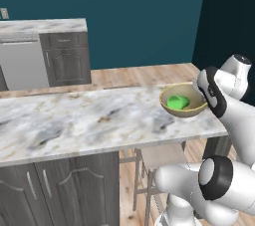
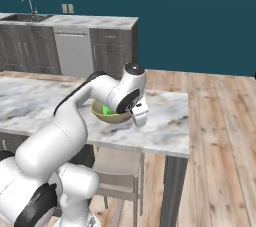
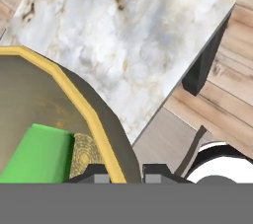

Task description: Place the cup inside the bowl on the dining table and move the bowl to any counter.

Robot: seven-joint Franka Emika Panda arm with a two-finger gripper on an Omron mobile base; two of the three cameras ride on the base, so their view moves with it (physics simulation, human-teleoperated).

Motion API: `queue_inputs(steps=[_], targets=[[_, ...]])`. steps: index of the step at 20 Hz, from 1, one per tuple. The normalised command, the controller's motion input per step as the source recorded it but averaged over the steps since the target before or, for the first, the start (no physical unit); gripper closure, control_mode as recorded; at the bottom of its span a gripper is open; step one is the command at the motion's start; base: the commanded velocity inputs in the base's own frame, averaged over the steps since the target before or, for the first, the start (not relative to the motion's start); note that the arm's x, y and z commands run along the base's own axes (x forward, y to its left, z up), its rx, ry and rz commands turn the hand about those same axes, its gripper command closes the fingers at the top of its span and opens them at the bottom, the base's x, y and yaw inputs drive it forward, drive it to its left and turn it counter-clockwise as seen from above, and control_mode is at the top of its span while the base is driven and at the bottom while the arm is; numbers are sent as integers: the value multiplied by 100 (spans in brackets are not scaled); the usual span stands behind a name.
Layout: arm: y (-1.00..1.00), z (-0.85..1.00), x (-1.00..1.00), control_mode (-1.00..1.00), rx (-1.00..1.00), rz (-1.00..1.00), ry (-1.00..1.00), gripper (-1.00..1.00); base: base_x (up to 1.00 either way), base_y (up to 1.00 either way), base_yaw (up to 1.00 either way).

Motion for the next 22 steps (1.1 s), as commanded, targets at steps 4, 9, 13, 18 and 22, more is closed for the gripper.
queue_inputs(steps=[4, 9, 13, 18, 22], targets=[[0, 0, 0, 100, 0, 0, 0, 100, -100, 0, 0], [0, 0, 0, 100, 0, 0, 0, 100, -100, 0, 0], [0, 0, 0, 100, 0, 0, 0, 100, -26, 4, 0], [0, 0, 0, 100, 0, 0, 0, 100, -15, 81, -3], [0, 0, 0, 100, 0, 0, 0, 100, -27, 100, -7]])
